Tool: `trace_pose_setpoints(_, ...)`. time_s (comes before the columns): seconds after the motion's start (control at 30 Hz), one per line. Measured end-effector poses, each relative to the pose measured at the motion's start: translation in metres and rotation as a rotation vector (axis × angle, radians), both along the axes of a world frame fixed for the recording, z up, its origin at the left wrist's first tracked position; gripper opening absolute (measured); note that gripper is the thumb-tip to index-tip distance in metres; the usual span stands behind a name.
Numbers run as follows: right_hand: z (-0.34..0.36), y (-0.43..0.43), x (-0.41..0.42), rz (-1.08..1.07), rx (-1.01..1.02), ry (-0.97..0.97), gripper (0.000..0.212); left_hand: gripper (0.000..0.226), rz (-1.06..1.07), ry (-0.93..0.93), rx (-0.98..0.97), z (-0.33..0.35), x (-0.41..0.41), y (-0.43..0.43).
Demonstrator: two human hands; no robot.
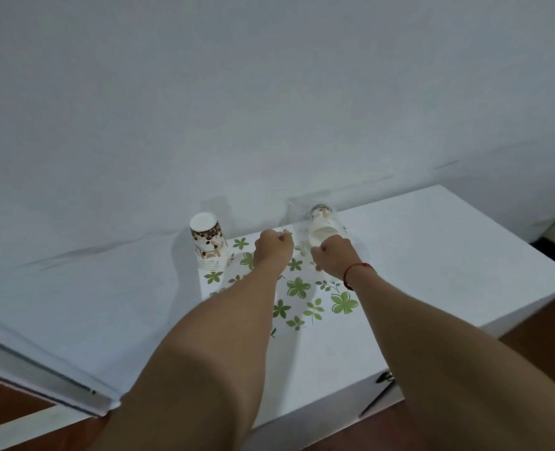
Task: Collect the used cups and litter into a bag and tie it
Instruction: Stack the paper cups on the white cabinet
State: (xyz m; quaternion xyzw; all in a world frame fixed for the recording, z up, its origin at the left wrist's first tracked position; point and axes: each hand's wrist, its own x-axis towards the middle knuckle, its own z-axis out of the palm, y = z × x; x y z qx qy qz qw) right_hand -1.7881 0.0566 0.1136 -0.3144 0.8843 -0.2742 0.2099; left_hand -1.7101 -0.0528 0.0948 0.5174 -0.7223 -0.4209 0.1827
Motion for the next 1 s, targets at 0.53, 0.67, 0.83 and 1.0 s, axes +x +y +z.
trace_pose_setpoints(0.53, -0.034, -0.022, -0.078, 0.138, 0.030, 0.287, 0.036, 0.028, 0.028, 0.026, 0.057, -0.024, -0.103, -0.026)
trace_pose_setpoints(0.67, -0.033, -0.031, -0.080, 0.113, 0.031, 0.386, 0.035, 0.040, 0.061, 0.043, 0.092, -0.028, -0.113, -0.036)
trace_pose_setpoints(0.83, -0.029, -0.042, -0.091, 0.083, 0.091, 0.427, 0.038, 0.041, 0.061, 0.105, 0.153, -0.029, -0.114, -0.041)
trace_pose_setpoints(1.0, -0.019, -0.048, -0.106, -0.012, 0.122, 0.385, 0.032, 0.044, 0.026, 0.069, 0.259, -0.030, -0.119, -0.041)
